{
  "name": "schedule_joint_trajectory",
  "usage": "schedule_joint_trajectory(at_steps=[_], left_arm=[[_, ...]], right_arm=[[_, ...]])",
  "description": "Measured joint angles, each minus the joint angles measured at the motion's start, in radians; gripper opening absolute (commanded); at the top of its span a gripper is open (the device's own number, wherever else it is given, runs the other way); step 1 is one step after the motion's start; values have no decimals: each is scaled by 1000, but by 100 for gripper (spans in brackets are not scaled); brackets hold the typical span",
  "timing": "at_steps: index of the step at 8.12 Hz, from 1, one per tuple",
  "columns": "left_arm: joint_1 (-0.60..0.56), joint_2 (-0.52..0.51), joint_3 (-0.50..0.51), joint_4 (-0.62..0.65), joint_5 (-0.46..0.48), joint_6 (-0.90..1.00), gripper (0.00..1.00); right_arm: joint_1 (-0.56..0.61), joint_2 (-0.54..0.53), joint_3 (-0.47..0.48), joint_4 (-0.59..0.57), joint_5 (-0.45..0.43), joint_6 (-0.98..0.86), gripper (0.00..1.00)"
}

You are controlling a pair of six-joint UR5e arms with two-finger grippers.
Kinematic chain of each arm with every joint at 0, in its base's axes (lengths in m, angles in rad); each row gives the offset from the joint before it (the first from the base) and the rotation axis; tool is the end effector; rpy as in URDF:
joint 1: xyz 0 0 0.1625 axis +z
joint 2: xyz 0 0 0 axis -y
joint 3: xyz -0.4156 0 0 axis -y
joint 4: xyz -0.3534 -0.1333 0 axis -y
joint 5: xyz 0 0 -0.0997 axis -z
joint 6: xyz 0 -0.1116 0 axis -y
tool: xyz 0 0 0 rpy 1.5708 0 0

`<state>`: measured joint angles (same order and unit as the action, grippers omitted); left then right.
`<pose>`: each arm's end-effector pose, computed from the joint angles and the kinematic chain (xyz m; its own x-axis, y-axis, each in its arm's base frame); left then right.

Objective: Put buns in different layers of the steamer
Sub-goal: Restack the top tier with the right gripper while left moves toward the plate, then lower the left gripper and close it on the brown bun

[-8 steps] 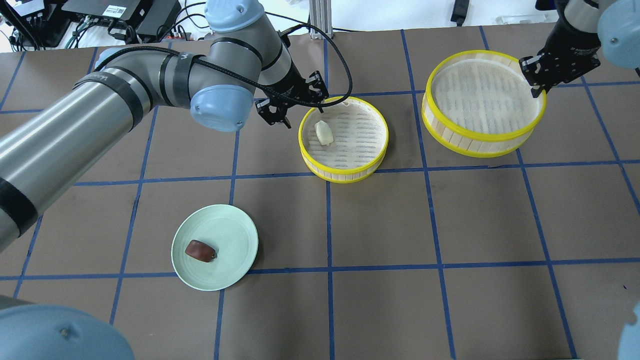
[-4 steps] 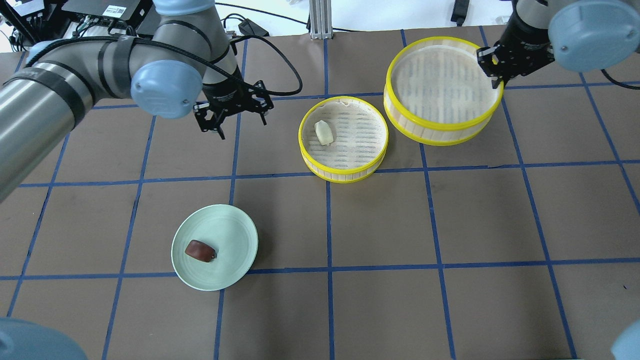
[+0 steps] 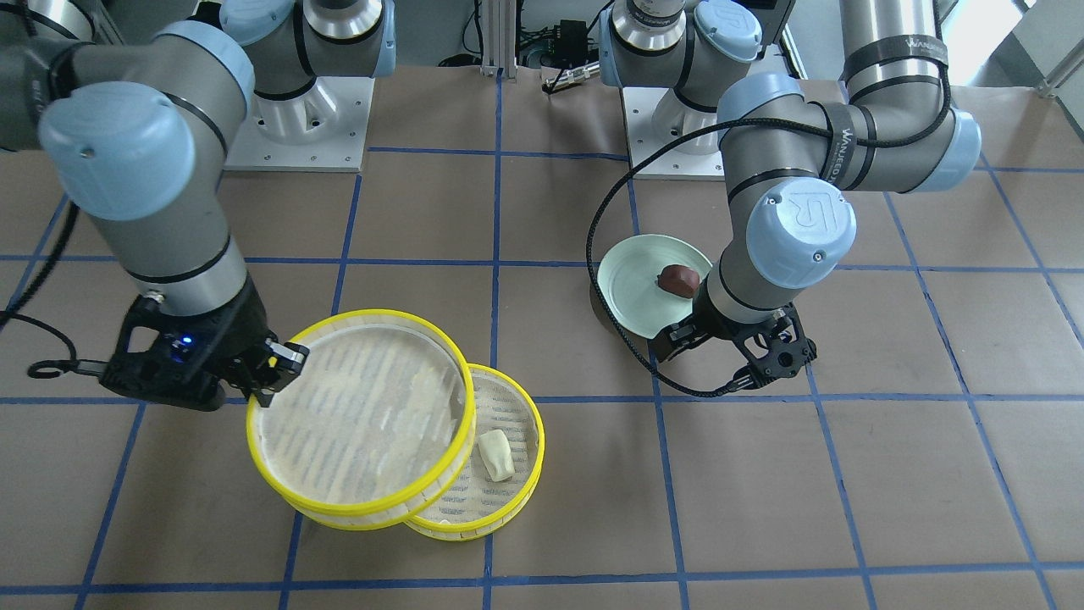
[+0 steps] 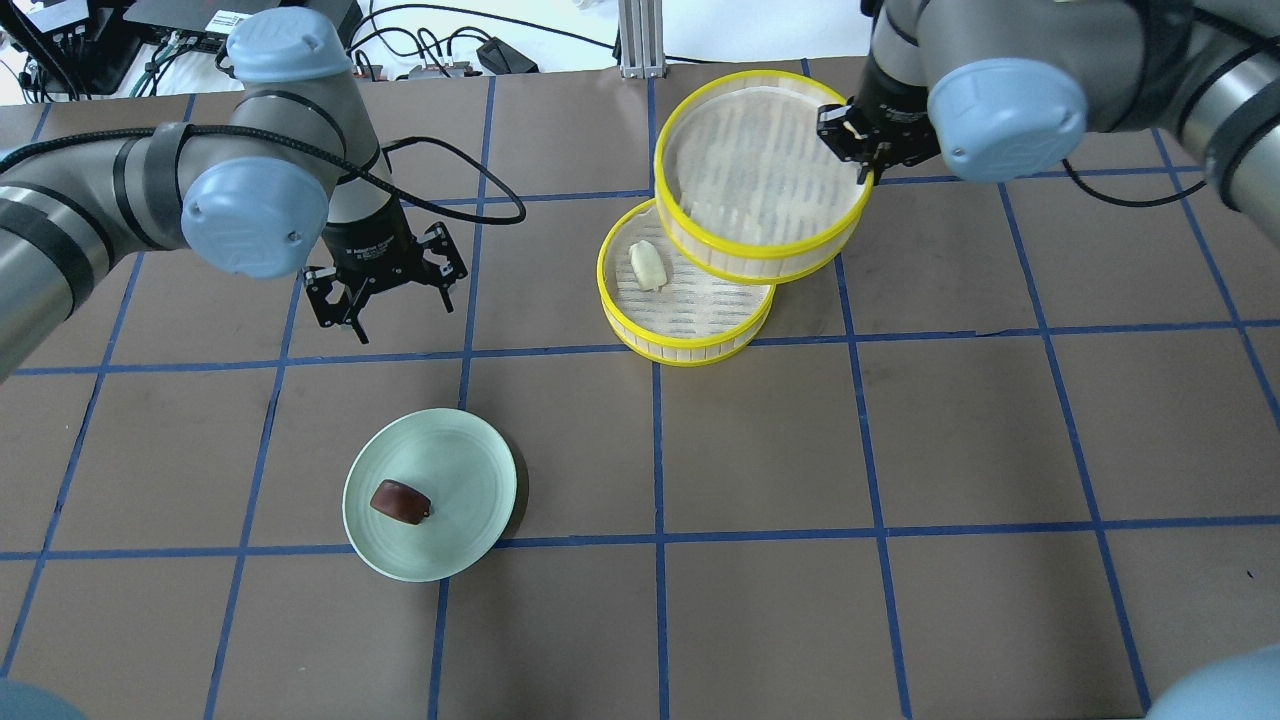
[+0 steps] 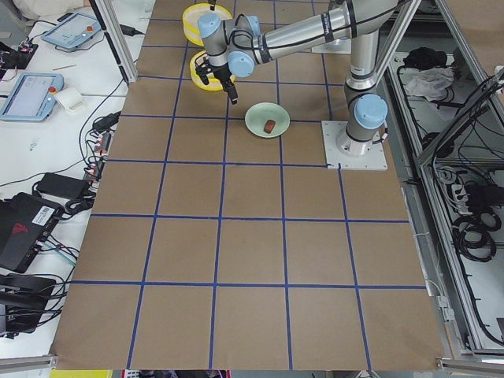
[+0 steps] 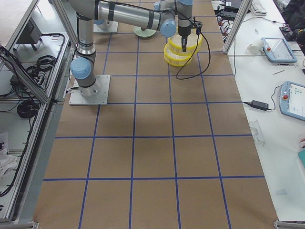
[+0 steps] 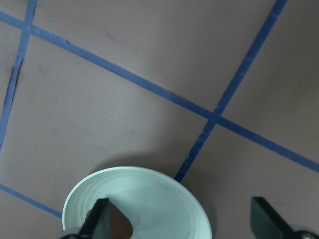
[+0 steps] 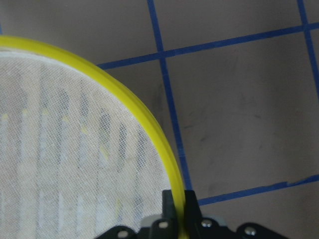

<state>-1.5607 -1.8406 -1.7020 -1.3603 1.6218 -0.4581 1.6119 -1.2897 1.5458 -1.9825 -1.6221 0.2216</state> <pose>-0.1224 -0.5142 0.2968 -0.8914 -0.4346 -0.1286 -0.4506 0.8804 0.1477 0.1510 -0.5672 0.3776 -0.9827 0.1847 0.0154 0.1798 0.9702 -0.1623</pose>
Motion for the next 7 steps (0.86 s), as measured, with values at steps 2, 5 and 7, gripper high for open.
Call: schedule_joint_trajectory(at_steps=[2, 5, 7], left_arm=[[12, 8, -81, -3, 6, -90, 100], [14, -9, -166, -13, 7, -221, 100], [14, -16, -188, -68, 7, -256, 100]], right_arm=[[89, 61, 0, -65, -1, 139, 0], [125, 114, 5, -92, 9, 197, 0], [132, 126, 12, -95, 23, 204, 0]])
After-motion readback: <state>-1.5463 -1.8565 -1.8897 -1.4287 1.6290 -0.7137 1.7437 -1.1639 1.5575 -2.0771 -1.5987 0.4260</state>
